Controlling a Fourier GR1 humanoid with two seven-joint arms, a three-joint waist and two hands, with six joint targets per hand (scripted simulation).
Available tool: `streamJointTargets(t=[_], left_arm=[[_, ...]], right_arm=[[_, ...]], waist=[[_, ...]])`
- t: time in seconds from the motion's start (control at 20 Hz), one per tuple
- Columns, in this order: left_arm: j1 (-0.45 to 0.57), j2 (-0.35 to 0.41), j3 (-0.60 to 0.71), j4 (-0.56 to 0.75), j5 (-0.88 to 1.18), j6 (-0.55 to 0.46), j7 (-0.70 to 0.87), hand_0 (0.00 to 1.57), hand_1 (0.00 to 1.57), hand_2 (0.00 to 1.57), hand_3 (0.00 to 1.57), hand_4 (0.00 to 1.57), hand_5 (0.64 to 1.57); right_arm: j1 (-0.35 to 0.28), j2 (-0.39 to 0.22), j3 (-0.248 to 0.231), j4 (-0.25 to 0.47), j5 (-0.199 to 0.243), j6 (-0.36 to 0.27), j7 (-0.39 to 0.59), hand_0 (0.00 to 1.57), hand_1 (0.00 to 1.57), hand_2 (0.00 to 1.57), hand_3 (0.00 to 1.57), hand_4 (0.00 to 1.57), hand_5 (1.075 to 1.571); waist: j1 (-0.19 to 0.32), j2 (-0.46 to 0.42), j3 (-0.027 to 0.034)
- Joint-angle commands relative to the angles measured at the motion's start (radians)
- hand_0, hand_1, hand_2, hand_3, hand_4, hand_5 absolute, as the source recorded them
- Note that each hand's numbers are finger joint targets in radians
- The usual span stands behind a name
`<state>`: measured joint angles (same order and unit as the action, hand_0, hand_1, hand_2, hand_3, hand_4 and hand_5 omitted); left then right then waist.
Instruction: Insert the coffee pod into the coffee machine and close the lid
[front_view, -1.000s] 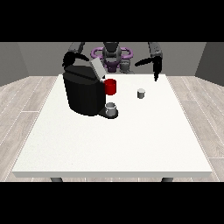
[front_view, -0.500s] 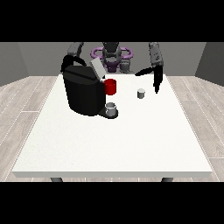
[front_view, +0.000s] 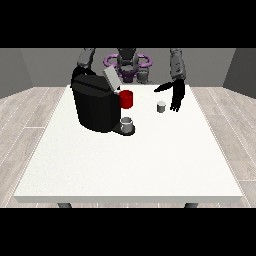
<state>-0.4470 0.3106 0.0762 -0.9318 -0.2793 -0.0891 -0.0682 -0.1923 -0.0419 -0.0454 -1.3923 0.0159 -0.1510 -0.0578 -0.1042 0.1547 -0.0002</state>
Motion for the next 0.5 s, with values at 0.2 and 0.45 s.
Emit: streamJointTargets(t=[0.2,0.45], left_arm=[[-0.028,0.018,-0.002,0.144,-0.078,0.023,-0.039,0.76,0.76,0.82,0.51,0.00,1.571],[-0.034,0.068,-0.026,0.220,-0.151,0.035,-0.108,0.60,0.60,0.72,0.47,0.00,1.571]], right_arm=[[0.016,0.004,-0.014,0.049,-0.026,0.026,-0.052,0.00,0.00,0.00,0.00,0.43,1.571],[0.015,0.040,0.034,0.002,0.016,-0.028,0.007,0.00,0.00,0.00,0.00,0.48,1.571]], waist=[[-0.008,-0.006,0.0002],[-0.022,-0.001,-0.0001]])
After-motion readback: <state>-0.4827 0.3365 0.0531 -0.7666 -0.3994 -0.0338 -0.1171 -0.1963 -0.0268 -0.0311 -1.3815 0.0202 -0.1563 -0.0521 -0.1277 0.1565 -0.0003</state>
